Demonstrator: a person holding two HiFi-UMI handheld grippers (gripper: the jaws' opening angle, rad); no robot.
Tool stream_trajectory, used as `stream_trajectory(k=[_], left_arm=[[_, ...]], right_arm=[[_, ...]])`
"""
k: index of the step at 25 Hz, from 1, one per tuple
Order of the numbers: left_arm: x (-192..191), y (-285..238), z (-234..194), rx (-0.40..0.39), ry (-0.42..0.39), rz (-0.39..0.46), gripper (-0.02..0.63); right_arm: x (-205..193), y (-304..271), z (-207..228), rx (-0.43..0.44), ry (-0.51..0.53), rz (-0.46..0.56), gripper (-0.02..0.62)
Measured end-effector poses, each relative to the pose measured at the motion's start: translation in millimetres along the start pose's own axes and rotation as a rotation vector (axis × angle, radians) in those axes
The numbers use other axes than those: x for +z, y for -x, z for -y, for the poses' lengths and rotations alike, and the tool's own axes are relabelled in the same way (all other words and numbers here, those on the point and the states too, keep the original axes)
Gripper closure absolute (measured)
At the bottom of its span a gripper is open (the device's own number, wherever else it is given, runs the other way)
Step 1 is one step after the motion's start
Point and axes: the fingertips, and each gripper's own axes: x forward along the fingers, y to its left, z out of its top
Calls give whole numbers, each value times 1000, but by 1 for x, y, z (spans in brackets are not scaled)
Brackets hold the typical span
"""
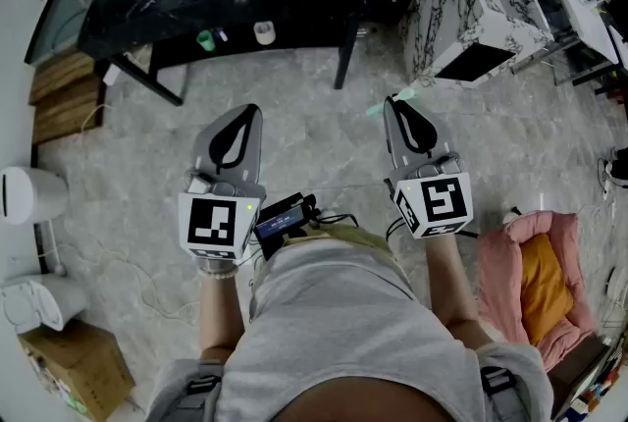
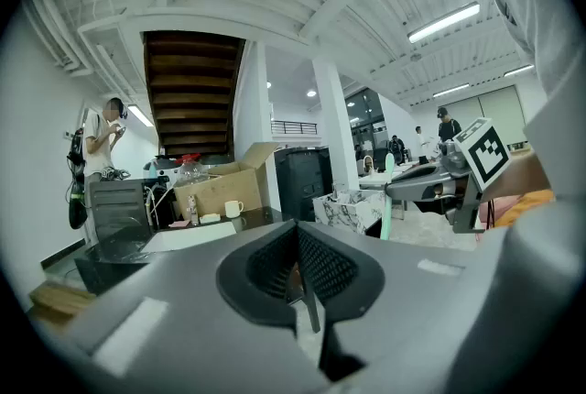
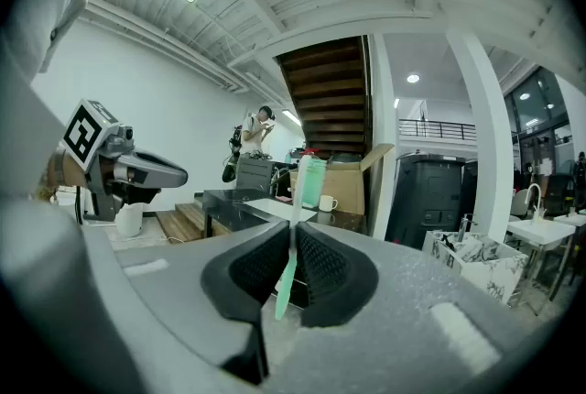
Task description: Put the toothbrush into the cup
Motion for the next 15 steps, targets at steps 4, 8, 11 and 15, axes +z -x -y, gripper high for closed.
stream_trajectory(k=[4,8,11,15], left_arm=[[3,1,1,-5,4,11,595],[1,3,4,-4,0,3,595],[7,3,9,-13,-2,17,595],[6,5,11,-11,-6,11,595]], right_arm=[[3,0,0,1,4,4,569],[2,2,0,2,3,6,569],[2,5,0,3,3,6,569],[2,8,0,5,2,9,569]])
